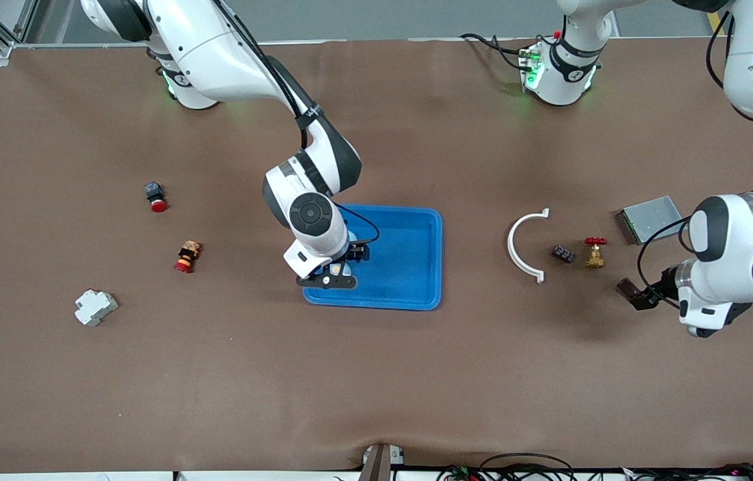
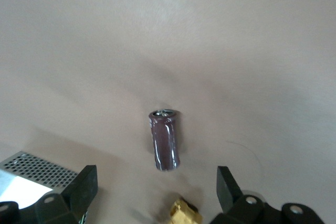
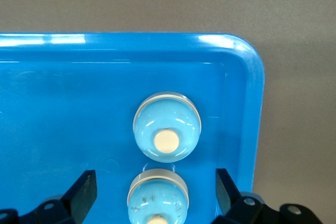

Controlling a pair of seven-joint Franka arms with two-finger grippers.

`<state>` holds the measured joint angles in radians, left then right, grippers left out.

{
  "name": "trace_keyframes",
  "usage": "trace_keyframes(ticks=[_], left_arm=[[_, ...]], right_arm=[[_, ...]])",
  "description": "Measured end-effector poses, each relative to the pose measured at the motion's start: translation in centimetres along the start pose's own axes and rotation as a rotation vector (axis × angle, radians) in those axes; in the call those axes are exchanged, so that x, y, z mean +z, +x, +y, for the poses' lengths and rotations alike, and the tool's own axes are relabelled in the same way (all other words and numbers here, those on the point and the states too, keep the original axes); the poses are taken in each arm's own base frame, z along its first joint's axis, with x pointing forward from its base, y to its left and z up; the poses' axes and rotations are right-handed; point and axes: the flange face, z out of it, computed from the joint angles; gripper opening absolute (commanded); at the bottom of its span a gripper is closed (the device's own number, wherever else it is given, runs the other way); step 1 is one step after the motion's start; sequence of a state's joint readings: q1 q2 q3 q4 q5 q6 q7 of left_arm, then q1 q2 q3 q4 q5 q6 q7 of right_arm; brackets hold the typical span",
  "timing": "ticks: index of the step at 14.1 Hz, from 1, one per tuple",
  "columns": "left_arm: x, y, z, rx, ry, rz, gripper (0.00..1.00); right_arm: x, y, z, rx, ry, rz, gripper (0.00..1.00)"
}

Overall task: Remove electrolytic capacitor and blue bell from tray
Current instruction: 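Lower the capacitor beside the brass valve while the right gripper grasps a bell, then open the left gripper and withdraw while the right gripper lifts the bell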

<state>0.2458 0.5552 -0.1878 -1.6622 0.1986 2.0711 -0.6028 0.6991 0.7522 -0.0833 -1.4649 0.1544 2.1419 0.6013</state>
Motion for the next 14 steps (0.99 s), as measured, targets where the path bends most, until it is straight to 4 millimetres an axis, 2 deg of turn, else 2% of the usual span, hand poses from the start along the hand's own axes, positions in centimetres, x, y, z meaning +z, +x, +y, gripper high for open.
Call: trace_keyframes(ticks=[3, 6, 10, 14], left_arm=[[-7.1, -1.9, 1.1, 0.026, -0.024, 0.050, 1.00], [-13.6, -4.3, 0.6, 0.034, -0.012, 0.078, 1.00], [-19.6, -6.3, -0.6, 0.028, 0.010, 0.086, 1.00], [-23.9, -8.1, -1.1, 0.094, 0.024, 0.089, 1.00]], right_arm=[[0.4, 0.5, 0.6, 0.010, -0.007, -0.002, 1.00], [0.6, 0.7, 0.9, 0.014, -0.007, 0.002, 1.00], [1.2, 0.8, 0.9, 0.014, -0.009, 0.002, 1.00], [2.6, 1.1, 0.8, 0.015, 0.001, 0.024, 1.00]])
